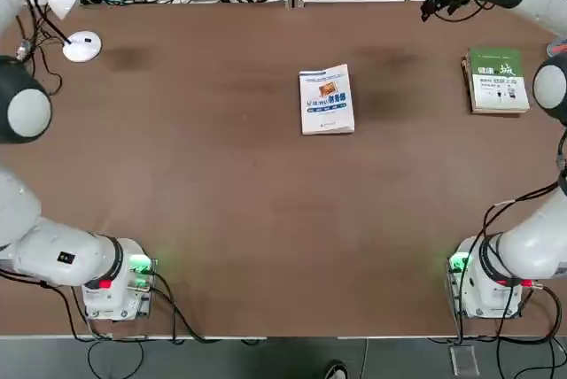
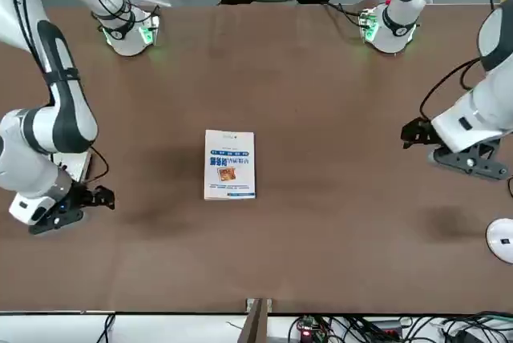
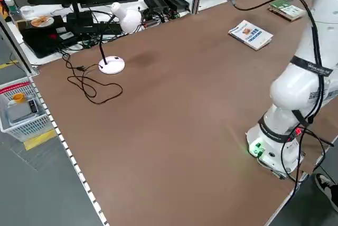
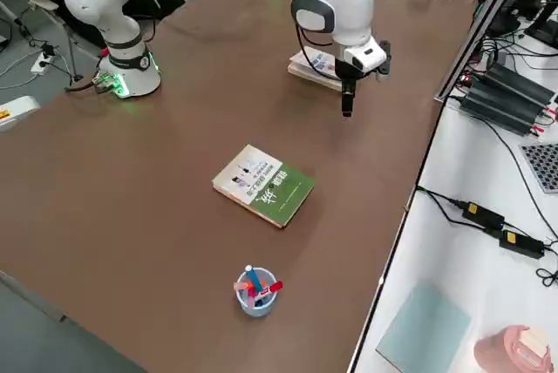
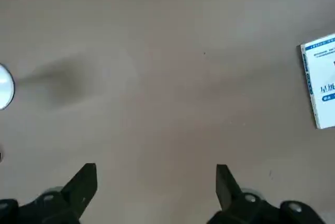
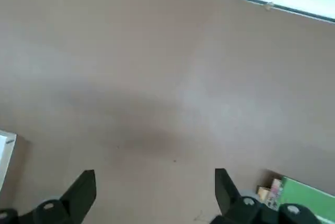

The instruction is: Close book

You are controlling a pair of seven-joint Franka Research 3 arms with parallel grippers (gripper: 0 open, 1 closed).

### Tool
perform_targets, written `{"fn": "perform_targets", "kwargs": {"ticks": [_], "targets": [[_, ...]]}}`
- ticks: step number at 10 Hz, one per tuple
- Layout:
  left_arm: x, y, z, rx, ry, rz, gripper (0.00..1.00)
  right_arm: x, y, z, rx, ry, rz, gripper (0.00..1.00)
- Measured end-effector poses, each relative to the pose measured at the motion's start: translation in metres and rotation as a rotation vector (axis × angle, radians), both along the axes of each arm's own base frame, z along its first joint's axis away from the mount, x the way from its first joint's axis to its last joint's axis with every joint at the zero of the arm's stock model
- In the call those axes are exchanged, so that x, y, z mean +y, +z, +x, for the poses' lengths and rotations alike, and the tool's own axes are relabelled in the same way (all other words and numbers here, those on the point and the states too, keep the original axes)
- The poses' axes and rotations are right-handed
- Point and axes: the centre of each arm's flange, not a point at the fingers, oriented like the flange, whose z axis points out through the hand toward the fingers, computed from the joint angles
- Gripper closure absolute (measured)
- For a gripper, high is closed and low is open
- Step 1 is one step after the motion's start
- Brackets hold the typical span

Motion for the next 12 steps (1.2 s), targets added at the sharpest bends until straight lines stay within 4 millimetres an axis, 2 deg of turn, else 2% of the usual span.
{"fn": "perform_targets", "kwargs": {"ticks": [3,7,10,12], "targets": [[0.007,0.006,-0.024,0.017,0.029,-0.001,0.0,-0.002,0.024,0.003,0.048,0.009,0.005,0.0],[0.01,0.006,-0.058,0.049,0.098,0.002,0.0,-0.002,0.073,0.0,0.117,0.02,0.012,0.0],[0.018,0.005,-0.071,0.061,0.115,0.003,0.0,-0.003,0.12,-0.011,0.115,-0.037,0.003,0.0],[0.033,0.007,-0.073,0.061,0.138,0.002,0.0,-0.001,0.162,-0.029,0.115,-0.095,-0.017,0.0]]}}
